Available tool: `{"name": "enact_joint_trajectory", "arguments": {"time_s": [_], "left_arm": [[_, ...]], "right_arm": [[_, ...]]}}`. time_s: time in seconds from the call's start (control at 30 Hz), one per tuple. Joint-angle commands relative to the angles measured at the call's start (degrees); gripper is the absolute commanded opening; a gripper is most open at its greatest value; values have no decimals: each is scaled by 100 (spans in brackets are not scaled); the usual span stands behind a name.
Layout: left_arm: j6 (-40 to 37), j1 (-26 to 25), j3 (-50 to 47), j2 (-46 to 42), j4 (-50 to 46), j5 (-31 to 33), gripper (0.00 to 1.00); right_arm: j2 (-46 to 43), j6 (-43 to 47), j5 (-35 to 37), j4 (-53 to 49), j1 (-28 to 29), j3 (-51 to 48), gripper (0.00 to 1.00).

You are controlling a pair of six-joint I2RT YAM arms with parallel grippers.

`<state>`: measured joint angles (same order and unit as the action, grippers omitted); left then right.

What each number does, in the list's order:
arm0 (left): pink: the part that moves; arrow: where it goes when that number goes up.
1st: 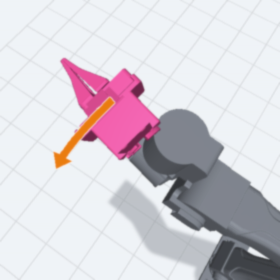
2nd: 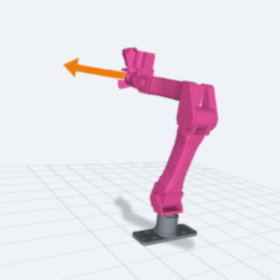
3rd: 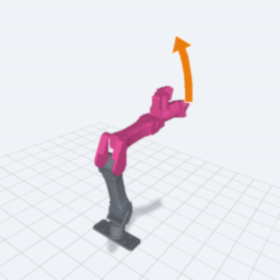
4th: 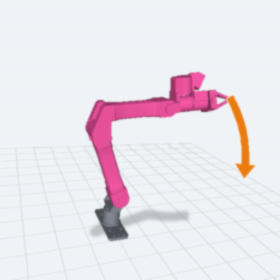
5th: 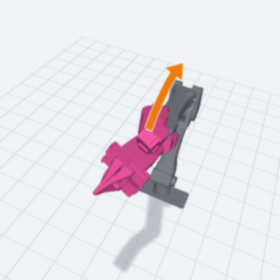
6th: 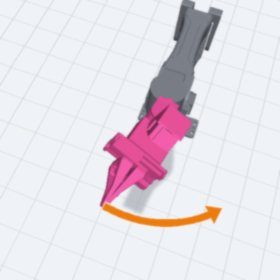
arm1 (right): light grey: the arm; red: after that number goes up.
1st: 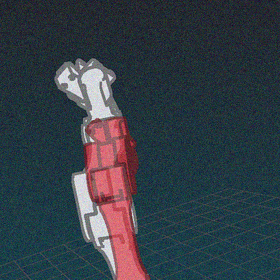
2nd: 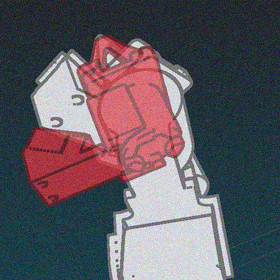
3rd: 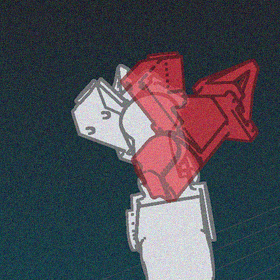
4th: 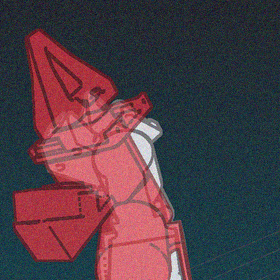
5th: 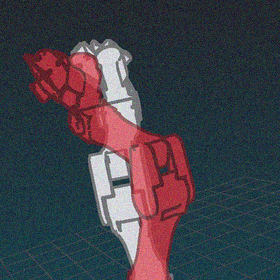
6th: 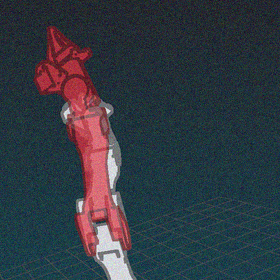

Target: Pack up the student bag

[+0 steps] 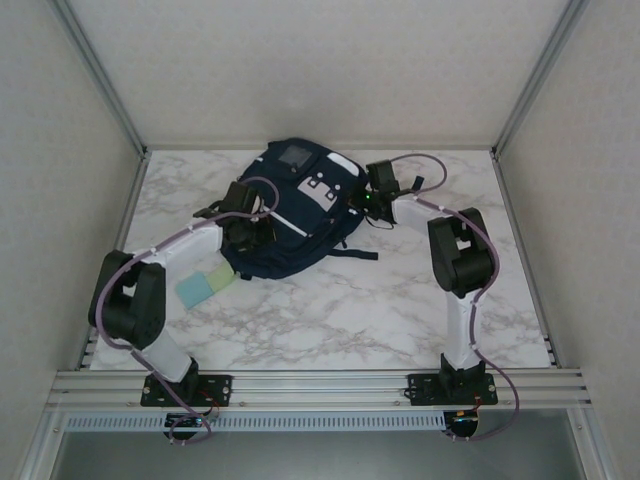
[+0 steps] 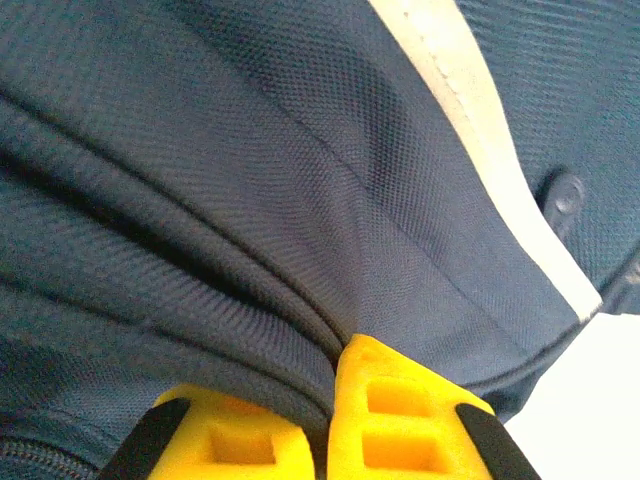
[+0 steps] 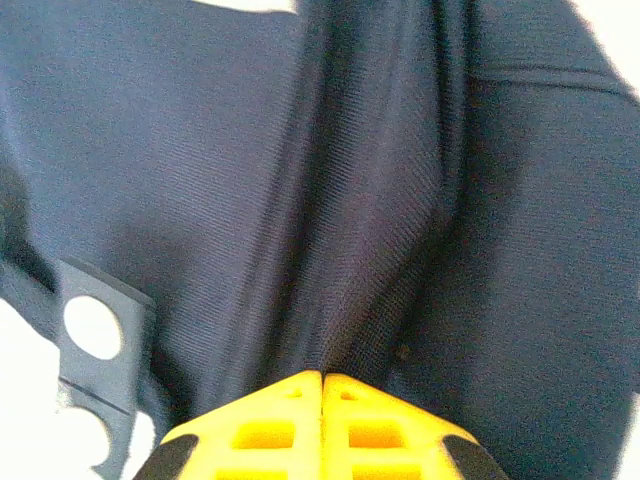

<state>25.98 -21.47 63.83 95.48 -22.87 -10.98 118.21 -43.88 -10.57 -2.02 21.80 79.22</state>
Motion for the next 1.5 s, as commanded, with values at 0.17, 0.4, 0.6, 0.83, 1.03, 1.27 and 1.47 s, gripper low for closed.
{"name": "enact_joint_trajectory", "arguments": {"time_s": [0.17, 0.4, 0.6, 0.83, 1.03, 1.27, 1.47], "left_arm": [[-902, 262, 1821, 1192, -359, 1103, 0], [-496, -47, 1870, 806, -1069, 1550, 70], [263, -700, 896, -91, -830, 1533, 74], [1006, -1346, 533, 8, -184, 1850, 72], [1838, -1625, 388, 501, 714, 2148, 72], [2121, -1667, 550, 978, 1059, 3075, 73], [2106, -1385, 659, 1122, 949, 3684, 77]], "right_arm": [[-1000, -837, -190, 792, 20, -1775, 0], [-1120, -1491, -222, 1577, 337, -2438, 0], [-1061, -1712, -195, 1793, 456, -2464, 0], [-1090, -1791, -251, 1923, 518, -2555, 0], [-987, -1823, -389, 2042, 552, -2560, 0], [-1001, -1852, -464, 2203, 559, -2613, 0], [-1063, -1746, -422, 2184, 554, -2690, 0]]}}
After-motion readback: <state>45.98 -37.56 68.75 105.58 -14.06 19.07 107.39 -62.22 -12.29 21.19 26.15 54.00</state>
